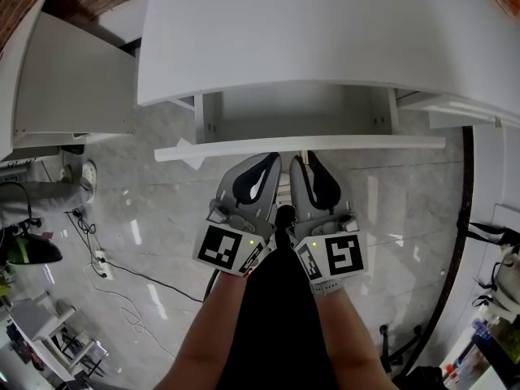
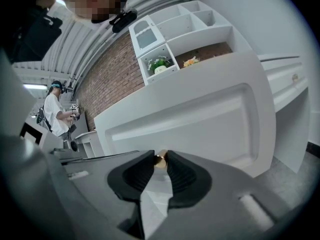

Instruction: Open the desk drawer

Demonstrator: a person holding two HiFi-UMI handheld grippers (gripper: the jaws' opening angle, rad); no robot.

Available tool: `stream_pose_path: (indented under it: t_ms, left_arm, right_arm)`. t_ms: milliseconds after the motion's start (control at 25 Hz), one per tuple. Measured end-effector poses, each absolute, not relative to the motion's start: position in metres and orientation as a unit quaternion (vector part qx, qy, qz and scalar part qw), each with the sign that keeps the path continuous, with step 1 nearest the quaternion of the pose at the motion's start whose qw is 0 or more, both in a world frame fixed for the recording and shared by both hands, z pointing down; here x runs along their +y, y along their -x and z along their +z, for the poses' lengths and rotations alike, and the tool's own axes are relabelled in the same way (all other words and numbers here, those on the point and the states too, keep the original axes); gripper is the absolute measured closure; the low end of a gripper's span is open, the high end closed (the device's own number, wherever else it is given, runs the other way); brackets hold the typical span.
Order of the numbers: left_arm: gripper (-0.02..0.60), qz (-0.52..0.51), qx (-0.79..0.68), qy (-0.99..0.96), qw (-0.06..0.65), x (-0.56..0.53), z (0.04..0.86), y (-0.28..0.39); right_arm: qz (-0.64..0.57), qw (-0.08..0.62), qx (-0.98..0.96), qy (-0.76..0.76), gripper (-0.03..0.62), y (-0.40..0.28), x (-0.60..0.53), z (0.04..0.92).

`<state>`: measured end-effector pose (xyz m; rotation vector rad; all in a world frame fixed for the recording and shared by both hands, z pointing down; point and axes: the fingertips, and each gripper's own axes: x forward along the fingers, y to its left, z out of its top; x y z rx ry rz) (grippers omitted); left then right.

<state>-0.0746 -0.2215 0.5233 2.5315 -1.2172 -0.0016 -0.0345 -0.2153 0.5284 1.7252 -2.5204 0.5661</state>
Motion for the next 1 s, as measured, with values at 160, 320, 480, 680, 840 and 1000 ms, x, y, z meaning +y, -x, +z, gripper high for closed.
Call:
stream_pose_path:
  t_ms: [160,320,480,680,840,1000]
  left_arm:
    - [0.58,0.004,-0.428,-0.888,0.169,-0.213,0.522,0.071]
    - [0.58,-0.002,-0.426,-0.888,0.175,-0.206,0.519,0.069]
    - [0.58,-0.005,-0.425,-0.888,0.175,-0.204,0.52,0.068]
    - [0.58,-0.005,-0.425,-0.886,0.183,-0.196,0.523,0.066]
    - [0.58,0.0,-0.428,-0.885,0.185,-0.187,0.523,0.063]
    - [0.58,0.002,-0.43,-0.883,0.189,-0.18,0.523,0.062]
  right_arm:
    - [0.185,0.018,-0.811,-0.555,0.516,0.032,-0.207,0.528]
    - [0.188,0.02,-0.81,-0.555,0.517,0.032,-0.2,0.527]
    - [0.187,0.029,-0.812,-0.552,0.517,0.031,-0.197,0.528]
    - [0.189,0.036,-0.816,-0.546,0.517,0.032,-0.19,0.529]
    - [0.188,0.042,-0.82,-0.538,0.517,0.031,-0.18,0.529]
    - [0.182,0.053,-0.828,-0.528,0.516,0.031,-0.173,0.529]
